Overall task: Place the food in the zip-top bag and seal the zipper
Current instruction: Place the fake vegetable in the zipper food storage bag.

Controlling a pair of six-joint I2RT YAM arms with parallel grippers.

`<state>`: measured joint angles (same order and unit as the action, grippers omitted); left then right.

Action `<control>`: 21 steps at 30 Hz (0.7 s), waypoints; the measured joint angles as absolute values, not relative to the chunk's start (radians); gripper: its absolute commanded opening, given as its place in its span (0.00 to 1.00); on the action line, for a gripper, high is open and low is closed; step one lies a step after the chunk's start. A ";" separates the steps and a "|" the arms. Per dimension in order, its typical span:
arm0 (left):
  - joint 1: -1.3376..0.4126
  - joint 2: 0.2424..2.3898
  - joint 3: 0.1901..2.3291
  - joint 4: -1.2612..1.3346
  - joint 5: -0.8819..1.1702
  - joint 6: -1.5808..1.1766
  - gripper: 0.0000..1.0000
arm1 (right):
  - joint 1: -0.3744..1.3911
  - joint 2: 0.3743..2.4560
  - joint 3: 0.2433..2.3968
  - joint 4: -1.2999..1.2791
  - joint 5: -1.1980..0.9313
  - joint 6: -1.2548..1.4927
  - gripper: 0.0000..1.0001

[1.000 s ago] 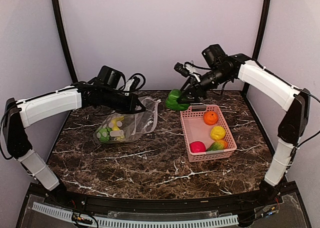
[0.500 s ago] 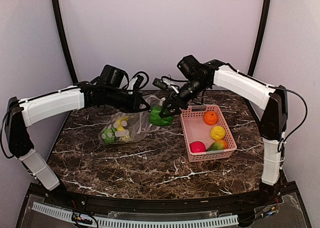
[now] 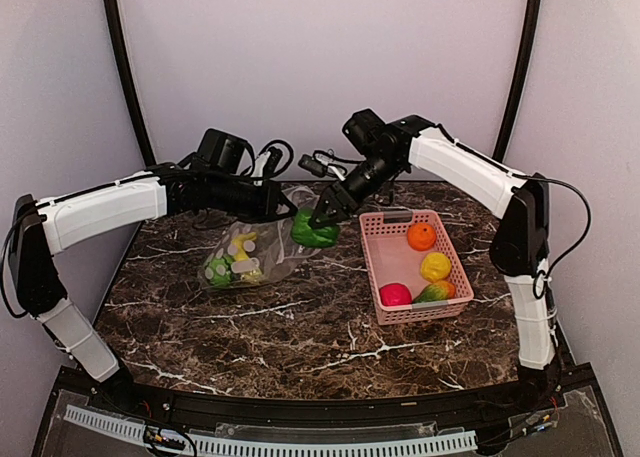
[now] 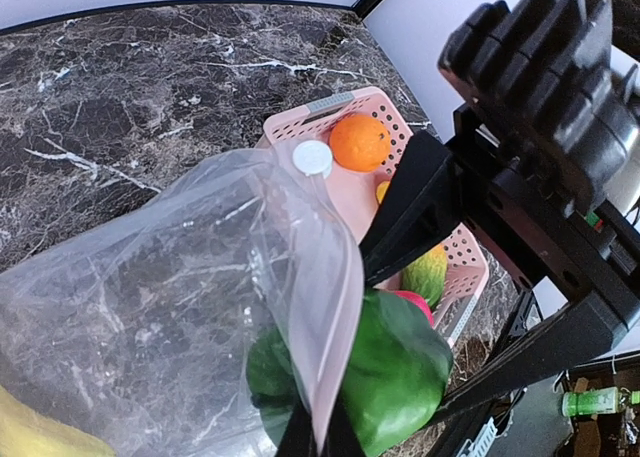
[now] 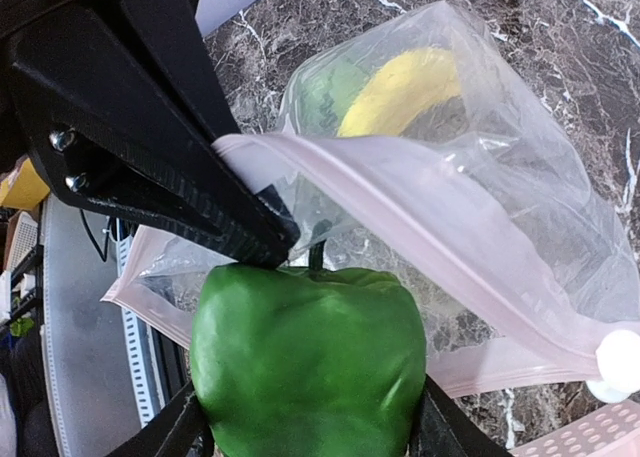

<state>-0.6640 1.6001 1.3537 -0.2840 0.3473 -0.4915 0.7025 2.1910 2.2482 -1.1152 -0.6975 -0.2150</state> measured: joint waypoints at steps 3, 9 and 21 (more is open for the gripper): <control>-0.665 1.600 1.352 -0.275 0.351 -0.500 0.01 | 0.702 2.200 2.255 -1.120 -0.725 -0.194 0.77; -0.689 1.600 1.347 -0.235 0.397 -0.524 0.01 | 0.702 2.207 2.271 -1.089 -0.741 -0.164 0.84; -0.691 1.600 1.338 -0.218 0.403 -0.531 0.01 | 0.698 2.136 2.222 -1.062 -0.646 -0.181 0.76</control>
<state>-0.6914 1.6001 1.3376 -0.2176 0.4026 -0.5312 0.6975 2.1365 2.2223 -1.0622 -0.6460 -0.1810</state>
